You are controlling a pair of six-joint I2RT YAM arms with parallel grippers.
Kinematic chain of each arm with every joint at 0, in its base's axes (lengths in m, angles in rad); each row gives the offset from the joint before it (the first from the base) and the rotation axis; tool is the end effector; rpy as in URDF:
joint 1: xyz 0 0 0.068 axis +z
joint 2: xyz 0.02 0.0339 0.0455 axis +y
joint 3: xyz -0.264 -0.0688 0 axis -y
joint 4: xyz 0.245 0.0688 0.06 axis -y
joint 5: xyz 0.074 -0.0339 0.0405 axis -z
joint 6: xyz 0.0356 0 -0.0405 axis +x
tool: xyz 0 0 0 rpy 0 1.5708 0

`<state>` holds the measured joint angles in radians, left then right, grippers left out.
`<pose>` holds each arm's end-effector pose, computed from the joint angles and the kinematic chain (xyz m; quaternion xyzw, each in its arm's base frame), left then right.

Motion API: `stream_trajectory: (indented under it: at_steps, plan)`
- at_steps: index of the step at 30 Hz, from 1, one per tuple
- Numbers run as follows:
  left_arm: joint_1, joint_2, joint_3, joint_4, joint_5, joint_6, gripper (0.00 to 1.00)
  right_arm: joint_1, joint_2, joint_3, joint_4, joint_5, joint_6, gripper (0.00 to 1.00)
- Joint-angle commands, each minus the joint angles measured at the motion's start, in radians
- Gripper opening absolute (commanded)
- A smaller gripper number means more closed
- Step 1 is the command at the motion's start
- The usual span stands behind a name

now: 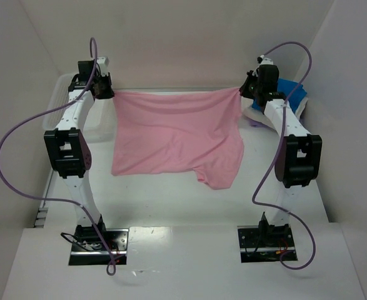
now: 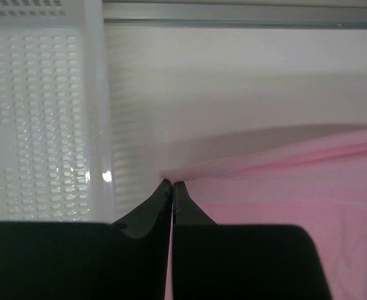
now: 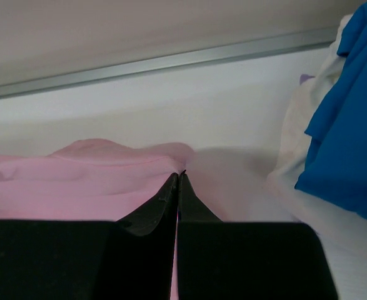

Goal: Fold and stack the t-shirts
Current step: Flatten out the tshirt

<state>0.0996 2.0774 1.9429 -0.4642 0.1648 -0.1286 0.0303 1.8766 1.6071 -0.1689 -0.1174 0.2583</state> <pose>0.4872 0.0428 0.3095 -0.0621 0.8798 -0.0795 0.4644 0.4503 0.0178 0.3114 0.0646 0.8406 0.1260 0.5228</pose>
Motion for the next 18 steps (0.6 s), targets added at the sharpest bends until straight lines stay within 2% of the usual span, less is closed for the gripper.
stream_trajectory:
  at_steps: [1,7,18]
  plan:
    - [-0.038,0.075,0.103,0.023,-0.011,0.041,0.00,0.000,0.044,0.078,0.072,0.038,-0.030,0.00]
    - [-0.056,0.148,0.178,0.022,-0.028,0.041,0.00,0.000,0.090,0.122,0.072,0.038,-0.039,0.00]
    - [-0.064,0.179,0.168,0.032,-0.146,0.028,0.00,-0.009,0.130,0.122,0.063,0.071,-0.059,0.00]
